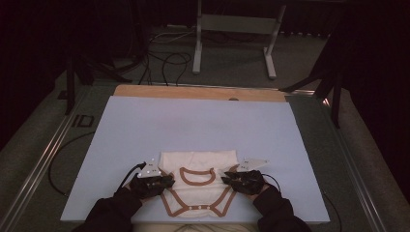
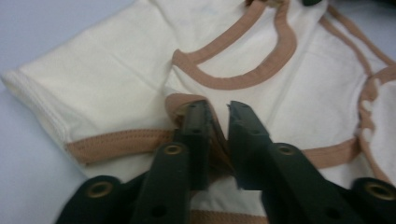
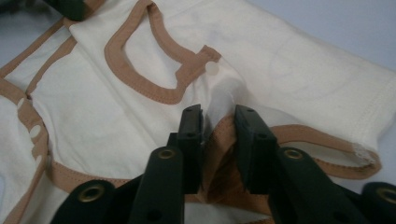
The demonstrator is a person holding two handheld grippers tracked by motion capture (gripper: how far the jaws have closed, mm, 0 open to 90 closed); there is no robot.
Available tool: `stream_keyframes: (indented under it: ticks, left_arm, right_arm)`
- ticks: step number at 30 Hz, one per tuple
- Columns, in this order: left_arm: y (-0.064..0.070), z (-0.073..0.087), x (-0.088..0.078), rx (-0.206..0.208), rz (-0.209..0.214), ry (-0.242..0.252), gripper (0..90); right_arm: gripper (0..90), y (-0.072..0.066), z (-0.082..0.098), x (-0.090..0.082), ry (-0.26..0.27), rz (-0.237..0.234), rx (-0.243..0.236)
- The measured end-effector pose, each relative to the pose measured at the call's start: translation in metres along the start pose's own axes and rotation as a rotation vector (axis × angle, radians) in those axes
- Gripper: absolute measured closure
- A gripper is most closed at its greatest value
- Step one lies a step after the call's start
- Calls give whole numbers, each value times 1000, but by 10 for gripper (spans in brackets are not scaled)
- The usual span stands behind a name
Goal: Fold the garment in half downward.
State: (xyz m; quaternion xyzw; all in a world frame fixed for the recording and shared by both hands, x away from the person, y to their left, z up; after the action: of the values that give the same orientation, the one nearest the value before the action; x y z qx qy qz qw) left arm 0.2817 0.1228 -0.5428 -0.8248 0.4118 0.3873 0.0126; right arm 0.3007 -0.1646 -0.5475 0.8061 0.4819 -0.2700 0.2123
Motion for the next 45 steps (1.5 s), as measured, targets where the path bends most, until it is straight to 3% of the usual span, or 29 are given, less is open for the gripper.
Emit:
stream_keyframes:
  ticks: [13,18,22,24,26,30,37,41,45]
  left_arm:
    - [-2,-10,-24,1,-28,67,569]
    - [-4,-17,-30,-7,-33,76,420]
    - [-6,-24,-32,-19,-41,89,260]
    - [-8,-28,-32,-26,-36,95,188]
    - [-7,-32,-32,-16,-2,94,121]
    - [-8,-41,-31,0,19,100,125]
    - [-11,-50,-24,31,70,82,137]
    - [-15,-47,-17,53,44,56,198]
    - [-21,-43,-9,29,39,25,368]
  right_arm:
    - [345,0,-17,-18,75,15,-11]
    - [175,2,-27,-24,120,-22,-20]
    - [139,5,-34,-26,132,-12,-37]
    - [139,7,-37,-26,137,-15,-61]
    - [140,11,-42,-27,144,-10,-82]
    - [140,21,-51,-33,190,-13,-52]
    - [144,33,-62,-31,159,-39,-54]
    - [352,37,-58,-23,145,-65,-72]
    - [534,38,-49,-9,101,-121,-62]
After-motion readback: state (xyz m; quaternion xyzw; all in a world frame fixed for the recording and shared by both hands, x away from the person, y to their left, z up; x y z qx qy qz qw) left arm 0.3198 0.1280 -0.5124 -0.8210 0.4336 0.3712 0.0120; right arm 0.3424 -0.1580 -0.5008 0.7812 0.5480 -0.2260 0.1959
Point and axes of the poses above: each handheld gripper's, and its own axes: x roughly forward along the jaws, z roughly out of its underside, y roughly to its right, the point moved 5 cm from there along x, roughly forward along the jaws, and after that the axes turned 14 degrees about -x, right-handed, at the moved point
